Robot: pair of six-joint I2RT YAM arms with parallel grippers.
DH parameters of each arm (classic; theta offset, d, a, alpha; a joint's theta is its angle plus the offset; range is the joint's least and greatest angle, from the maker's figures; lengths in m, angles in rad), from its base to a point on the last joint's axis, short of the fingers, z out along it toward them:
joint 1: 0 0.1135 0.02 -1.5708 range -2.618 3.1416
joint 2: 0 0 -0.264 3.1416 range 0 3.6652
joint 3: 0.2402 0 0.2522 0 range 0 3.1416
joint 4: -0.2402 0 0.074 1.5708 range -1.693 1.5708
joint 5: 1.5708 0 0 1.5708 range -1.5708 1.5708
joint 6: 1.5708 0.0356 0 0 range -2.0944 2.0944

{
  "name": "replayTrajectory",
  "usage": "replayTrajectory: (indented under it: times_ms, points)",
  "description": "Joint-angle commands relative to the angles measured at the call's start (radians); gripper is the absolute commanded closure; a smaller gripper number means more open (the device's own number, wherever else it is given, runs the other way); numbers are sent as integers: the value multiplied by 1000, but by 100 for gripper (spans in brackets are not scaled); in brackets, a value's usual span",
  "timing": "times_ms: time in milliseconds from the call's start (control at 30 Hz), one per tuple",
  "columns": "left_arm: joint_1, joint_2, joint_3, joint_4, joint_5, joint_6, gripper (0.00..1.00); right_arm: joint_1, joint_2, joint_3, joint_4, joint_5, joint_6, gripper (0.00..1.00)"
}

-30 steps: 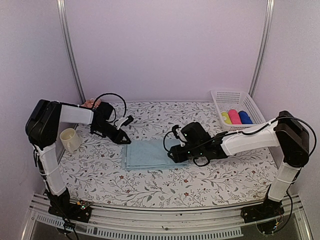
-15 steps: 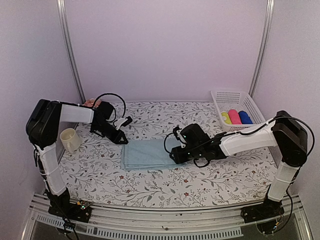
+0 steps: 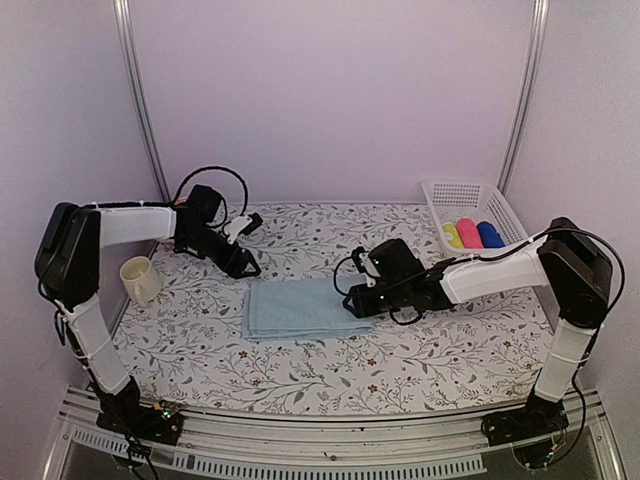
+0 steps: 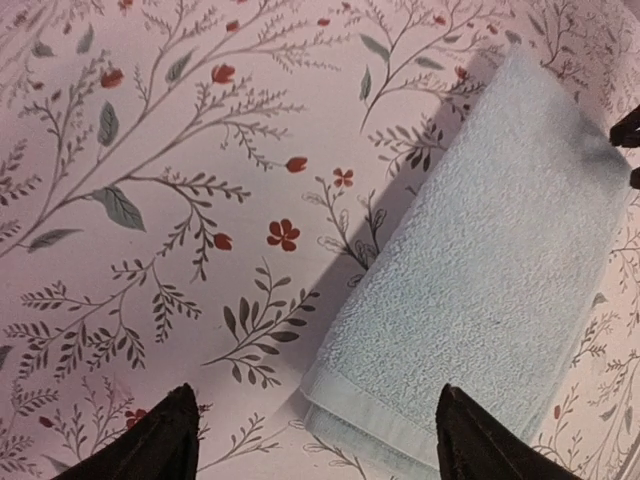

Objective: Roll the towels
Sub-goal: Adjust the towel at the center of the board.

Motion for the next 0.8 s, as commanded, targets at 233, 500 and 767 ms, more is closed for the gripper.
replayTrajectory:
  times_ms: [233, 500, 767]
  points:
    - [-119, -129, -174, 71, 83, 96, 71, -102, -13, -95, 200, -314, 40, 74]
    - [-149, -98, -235, 81, 66, 112, 93, -132, 46, -88, 249, -447, 25, 76]
    - [-182, -86, -286, 55, 78, 147, 93, -157, 84, -160, 252, -482, 46, 77]
